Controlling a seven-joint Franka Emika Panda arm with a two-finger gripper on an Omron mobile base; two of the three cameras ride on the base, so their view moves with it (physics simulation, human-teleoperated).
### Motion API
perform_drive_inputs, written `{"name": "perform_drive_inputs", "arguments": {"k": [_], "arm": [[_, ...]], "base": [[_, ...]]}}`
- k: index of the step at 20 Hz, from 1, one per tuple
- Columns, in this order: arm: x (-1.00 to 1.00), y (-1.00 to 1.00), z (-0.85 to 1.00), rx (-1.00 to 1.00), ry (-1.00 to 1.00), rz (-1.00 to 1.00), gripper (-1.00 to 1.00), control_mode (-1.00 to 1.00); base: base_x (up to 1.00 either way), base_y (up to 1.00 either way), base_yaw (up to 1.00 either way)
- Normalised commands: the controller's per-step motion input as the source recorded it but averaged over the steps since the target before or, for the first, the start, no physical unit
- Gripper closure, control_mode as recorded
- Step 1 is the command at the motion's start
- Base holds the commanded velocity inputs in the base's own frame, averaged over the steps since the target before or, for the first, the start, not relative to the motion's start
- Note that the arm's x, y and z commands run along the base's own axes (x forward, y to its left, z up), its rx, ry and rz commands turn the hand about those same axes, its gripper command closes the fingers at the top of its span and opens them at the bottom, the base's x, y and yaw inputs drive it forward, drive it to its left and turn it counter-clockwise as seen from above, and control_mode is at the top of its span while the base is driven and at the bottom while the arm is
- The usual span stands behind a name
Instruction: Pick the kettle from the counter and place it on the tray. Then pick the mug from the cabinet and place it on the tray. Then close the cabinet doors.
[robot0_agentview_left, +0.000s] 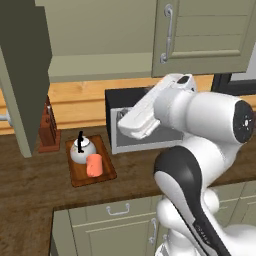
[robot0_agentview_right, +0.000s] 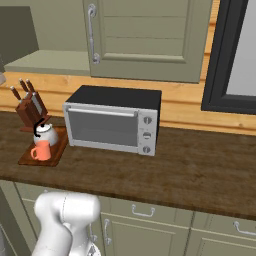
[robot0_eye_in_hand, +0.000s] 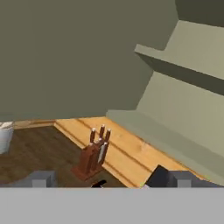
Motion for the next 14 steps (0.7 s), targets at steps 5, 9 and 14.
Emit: {"name": "perform_drive_inputs", "arguments": {"k": [5, 9, 14], "arm": [[-0.46, 0.58, 0.25, -0.44, -0.32, 0.42, -1.00, -1.00], [-0.49, 0.37, 0.25, -0.19, 0.01, 0.19, -1.00, -1.00], [-0.62, 0.45, 0.15, -0.22, -0.06, 0.02, -1.00, -1.00]], "base": [[0.00, 0.00, 0.00], [0.00, 0.00, 0.00], [0.00, 0.00, 0.00]]}}
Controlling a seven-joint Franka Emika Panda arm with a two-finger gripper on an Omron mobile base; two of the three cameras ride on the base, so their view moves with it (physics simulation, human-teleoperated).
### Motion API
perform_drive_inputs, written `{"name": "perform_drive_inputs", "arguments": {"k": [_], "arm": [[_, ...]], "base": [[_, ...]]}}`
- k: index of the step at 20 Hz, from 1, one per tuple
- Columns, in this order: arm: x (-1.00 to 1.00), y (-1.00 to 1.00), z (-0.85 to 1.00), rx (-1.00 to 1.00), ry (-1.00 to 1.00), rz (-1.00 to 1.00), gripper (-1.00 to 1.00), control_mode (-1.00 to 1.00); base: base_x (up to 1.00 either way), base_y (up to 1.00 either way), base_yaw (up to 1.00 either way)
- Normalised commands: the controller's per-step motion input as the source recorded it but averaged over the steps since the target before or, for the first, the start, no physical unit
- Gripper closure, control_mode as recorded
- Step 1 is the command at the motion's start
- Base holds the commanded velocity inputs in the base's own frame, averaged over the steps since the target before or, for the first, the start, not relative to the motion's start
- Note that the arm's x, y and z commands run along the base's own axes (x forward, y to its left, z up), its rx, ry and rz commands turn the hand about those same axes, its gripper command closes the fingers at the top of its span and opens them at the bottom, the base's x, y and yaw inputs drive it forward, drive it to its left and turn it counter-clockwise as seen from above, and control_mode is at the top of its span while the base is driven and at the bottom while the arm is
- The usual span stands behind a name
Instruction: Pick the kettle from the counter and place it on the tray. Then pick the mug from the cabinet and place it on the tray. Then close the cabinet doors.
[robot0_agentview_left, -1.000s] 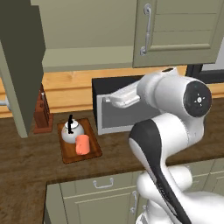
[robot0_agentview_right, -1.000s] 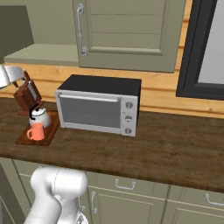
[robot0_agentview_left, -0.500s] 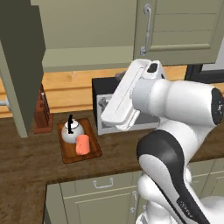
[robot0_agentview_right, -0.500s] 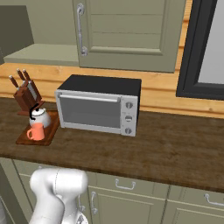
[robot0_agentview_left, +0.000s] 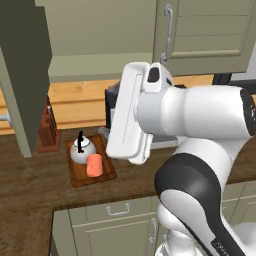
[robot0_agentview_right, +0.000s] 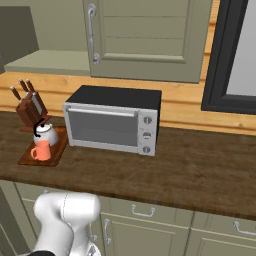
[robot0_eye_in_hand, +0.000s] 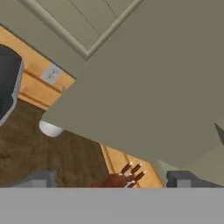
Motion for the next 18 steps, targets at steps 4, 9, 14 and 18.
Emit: {"name": "perform_drive_inputs", "arguments": {"k": [4, 9, 14, 18], "arm": [[-0.49, 0.59, 0.10, -0.24, -0.23, 0.01, -1.00, -1.00], [-0.27, 0.57, 0.12, -0.33, -0.35, 0.25, -1.00, -1.00], [-0.08, 0.77, 0.04, -0.32, -0.30, 0.26, -1.00, -1.00], [-0.07, 0.82, -0.01, -0.28, -0.16, 0.05, -1.00, -1.00]], "base": [[0.00, 0.00, 0.00], [0.00, 0.00, 0.00], [0.00, 0.00, 0.00], [0.00, 0.00, 0.00]]}}
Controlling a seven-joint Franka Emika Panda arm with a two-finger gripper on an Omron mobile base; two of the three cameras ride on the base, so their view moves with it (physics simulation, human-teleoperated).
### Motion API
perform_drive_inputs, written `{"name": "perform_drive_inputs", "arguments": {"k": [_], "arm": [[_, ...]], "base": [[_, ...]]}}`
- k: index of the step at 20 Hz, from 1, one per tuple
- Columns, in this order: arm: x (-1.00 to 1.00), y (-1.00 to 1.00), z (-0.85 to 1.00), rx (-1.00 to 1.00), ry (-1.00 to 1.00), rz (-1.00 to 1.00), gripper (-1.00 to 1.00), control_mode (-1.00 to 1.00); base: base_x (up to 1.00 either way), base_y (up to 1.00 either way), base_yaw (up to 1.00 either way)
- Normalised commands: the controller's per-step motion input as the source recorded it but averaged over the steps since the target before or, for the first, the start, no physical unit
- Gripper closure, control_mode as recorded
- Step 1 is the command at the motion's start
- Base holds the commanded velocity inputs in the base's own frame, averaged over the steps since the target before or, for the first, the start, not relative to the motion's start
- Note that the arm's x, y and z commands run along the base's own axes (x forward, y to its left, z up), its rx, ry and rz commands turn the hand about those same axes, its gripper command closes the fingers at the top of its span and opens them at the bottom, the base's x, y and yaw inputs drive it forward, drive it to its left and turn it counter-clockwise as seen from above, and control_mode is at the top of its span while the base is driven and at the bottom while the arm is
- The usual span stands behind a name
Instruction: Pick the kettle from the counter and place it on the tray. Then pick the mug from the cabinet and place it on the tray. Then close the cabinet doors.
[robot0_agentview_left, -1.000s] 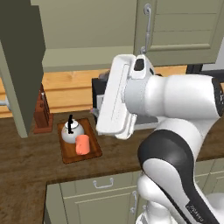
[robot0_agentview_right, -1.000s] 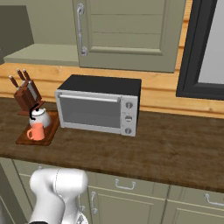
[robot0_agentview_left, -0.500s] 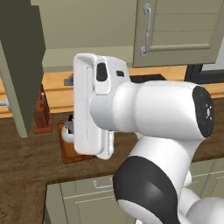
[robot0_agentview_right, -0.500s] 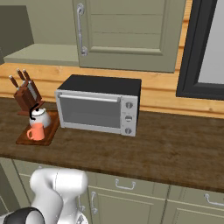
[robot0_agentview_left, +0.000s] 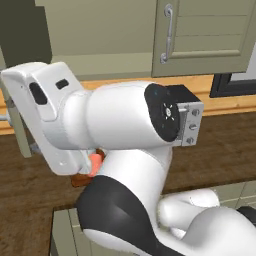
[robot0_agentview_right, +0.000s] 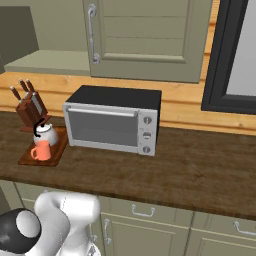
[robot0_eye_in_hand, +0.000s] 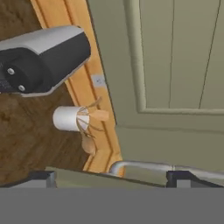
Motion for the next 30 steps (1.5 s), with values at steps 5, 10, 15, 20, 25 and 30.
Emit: {"name": "perform_drive_inputs", "arguments": {"k": [5, 10, 15, 20, 25, 30], "arm": [[-0.19, 0.66, -0.12, -0.14, -0.17, -0.09, -1.00, -1.00], [0.01, 0.53, -0.33, 0.00, -0.01, -0.28, -1.00, -1.00], [0.17, 0.42, -0.33, 0.00, 0.00, -0.26, -1.00, -1.00], [0.41, 0.12, -0.17, 0.00, -0.03, -0.15, -1.00, -1.00], [0.32, -0.20, 0.00, 0.00, 0.00, -0.03, -1.00, -1.00], [0.23, -0.14, -0.26, 0.00, -0.04, 0.00, -1.00, -1.00]], "base": [[0.00, 0.00, 0.00], [0.00, 0.00, 0.00], [0.00, 0.00, 0.00], [0.00, 0.00, 0.00], [0.00, 0.00, 0.00], [0.00, 0.00, 0.00]]}}
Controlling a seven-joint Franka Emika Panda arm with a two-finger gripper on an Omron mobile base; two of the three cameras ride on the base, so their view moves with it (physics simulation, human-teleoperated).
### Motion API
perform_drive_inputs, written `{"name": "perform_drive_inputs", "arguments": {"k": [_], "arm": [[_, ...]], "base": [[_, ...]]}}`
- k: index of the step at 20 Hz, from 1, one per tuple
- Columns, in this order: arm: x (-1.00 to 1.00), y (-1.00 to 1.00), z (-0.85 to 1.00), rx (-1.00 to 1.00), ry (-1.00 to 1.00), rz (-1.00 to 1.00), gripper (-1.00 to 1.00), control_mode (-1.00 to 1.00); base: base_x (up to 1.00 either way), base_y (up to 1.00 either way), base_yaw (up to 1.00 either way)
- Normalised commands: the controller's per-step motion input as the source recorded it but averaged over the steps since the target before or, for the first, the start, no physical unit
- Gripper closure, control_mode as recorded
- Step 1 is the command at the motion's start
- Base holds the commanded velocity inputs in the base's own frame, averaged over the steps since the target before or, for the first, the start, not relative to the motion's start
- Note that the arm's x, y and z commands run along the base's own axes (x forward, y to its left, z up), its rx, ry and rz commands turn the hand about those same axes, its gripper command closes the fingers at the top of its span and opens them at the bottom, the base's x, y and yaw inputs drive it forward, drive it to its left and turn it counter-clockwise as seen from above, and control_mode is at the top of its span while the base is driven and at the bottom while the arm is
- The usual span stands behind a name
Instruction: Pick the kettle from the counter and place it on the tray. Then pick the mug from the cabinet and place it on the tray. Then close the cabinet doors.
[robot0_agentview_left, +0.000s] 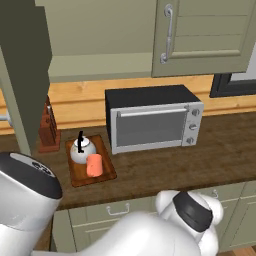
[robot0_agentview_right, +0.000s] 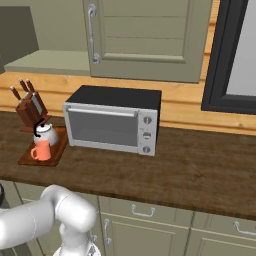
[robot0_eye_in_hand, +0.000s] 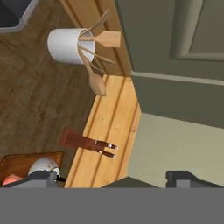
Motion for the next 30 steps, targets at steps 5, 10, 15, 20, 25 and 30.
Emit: {"name": "perform_drive_inputs", "arguments": {"k": [5, 10, 15, 20, 25, 30], "arm": [[0.43, -0.25, -0.17, 0.00, -0.06, 0.00, -1.00, -1.00], [0.30, -0.26, -0.01, 0.00, -0.09, 0.00, -1.00, -1.00], [0.01, -0.19, -0.04, 0.00, -0.22, 0.00, -1.00, -1.00], [0.19, -0.24, -0.03, 0.01, -0.10, 0.00, -1.00, -1.00], [0.31, -0.15, 0.00, 0.04, -0.07, 0.00, -1.00, -1.00], [0.25, -0.01, 0.00, 0.04, -0.10, 0.00, -1.00, -1.00]], "base": [[0.00, 0.00, 0.00], [0.00, 0.00, 0.00], [0.00, 0.00, 0.00], [0.00, 0.00, 0.00], [0.00, 0.00, 0.00], [0.00, 0.00, 0.00]]}}
